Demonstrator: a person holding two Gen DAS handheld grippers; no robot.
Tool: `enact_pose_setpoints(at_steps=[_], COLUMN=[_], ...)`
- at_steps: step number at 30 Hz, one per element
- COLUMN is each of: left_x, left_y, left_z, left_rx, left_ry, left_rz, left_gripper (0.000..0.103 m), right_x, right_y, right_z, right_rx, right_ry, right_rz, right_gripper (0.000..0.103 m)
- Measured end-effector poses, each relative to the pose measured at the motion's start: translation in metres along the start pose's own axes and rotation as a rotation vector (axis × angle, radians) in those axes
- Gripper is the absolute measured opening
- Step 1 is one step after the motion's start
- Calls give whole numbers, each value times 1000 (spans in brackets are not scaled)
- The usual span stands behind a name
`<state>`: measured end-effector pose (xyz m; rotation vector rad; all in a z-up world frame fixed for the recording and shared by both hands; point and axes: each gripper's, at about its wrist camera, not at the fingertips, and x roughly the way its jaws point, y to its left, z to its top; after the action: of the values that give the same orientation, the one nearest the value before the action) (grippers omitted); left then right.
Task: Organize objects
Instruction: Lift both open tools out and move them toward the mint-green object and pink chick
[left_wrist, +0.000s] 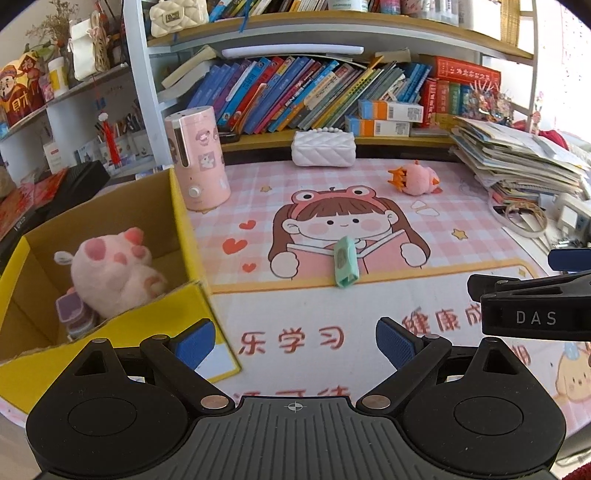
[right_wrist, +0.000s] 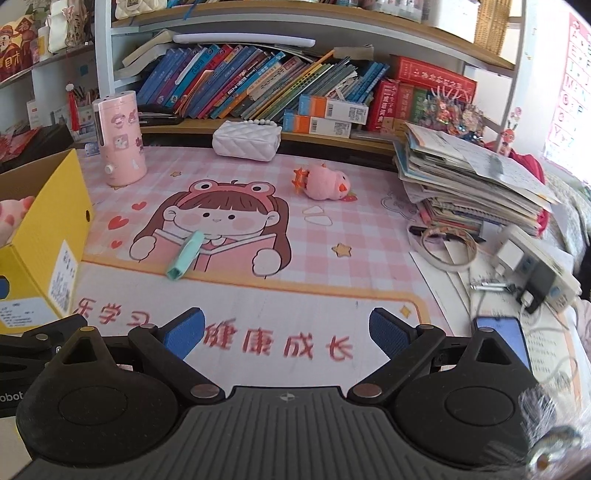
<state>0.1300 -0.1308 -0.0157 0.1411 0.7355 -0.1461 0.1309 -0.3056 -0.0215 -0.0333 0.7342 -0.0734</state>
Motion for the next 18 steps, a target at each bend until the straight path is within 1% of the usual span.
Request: enact_pose_setpoints(at_steps=[8,12,16,18], left_x=[23,36,49,57], left_y=[-16,-25,-36,-43], left_z=[14,20,28,32], left_rx=[-21,-23,-11,1], left_ry=[28,44,31,23], left_rz=[40,54,65,66], left_gripper=[96,95,94,89], right_x=[27,41,56,62], right_y=[-24,-35,-45,-50], right_z=[16,26,35,41], right_rx=[13,29,36,33], right_ry=[10,11,7,-2], right_rz=[49,59,63,64], right_gripper=[96,96,95,94])
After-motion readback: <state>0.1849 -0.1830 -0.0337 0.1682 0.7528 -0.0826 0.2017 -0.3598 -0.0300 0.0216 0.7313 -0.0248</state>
